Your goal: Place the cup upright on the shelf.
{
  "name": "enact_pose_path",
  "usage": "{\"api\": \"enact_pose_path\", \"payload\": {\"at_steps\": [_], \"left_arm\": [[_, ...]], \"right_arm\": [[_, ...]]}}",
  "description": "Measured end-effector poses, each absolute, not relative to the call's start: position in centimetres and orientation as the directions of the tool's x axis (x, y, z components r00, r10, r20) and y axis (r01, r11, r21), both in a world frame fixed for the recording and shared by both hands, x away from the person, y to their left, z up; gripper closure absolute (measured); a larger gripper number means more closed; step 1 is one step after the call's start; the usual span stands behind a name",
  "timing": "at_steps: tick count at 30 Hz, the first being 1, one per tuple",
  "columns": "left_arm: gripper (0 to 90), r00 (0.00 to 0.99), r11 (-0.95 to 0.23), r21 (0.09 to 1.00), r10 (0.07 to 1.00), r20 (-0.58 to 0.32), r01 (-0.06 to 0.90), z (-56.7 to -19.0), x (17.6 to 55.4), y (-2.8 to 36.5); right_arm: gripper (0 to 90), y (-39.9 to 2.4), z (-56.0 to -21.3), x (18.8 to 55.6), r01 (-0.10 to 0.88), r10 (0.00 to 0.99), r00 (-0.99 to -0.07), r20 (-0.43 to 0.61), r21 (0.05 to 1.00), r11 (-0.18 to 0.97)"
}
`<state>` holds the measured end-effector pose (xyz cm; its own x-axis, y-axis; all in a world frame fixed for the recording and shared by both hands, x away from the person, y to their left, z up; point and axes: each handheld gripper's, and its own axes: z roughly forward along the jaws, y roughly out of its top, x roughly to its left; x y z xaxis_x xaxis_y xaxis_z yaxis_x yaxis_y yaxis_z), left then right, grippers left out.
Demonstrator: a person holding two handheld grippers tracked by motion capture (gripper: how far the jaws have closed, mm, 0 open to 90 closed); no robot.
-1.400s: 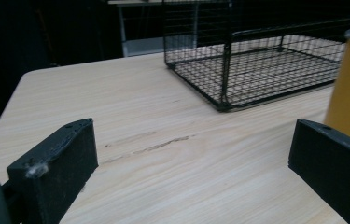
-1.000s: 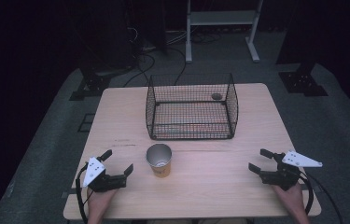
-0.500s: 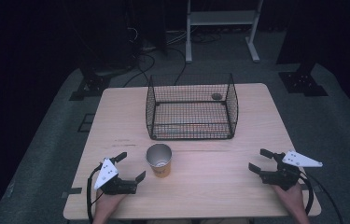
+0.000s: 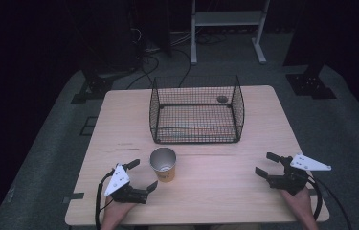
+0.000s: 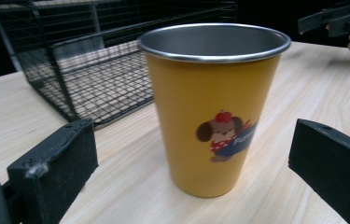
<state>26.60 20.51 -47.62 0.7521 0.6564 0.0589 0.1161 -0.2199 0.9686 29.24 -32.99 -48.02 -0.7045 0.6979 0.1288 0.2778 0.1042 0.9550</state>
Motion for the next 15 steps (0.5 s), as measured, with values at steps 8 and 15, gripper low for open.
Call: {"api": "enact_pose_path", "payload": {"at_steps": [8, 15], "left_arm": [[0.5, 0.769, -0.204, 0.97, 0.638, 0.029, 0.133, -47.6, 27.4, 18.8], [0.5, 0.762, -0.211, 0.965, 0.647, 0.02, 0.154, -47.6, 28.3, 17.2]], "right_arm": [[16.2, -33.0, -48.0, 29.2, 0.281, 0.693, -0.709, 0.132, 0.954, 0.106], [16.3, -32.9, -48.1, 29.3, 0.283, 0.69, -0.711, 0.133, 0.953, 0.108]]}}
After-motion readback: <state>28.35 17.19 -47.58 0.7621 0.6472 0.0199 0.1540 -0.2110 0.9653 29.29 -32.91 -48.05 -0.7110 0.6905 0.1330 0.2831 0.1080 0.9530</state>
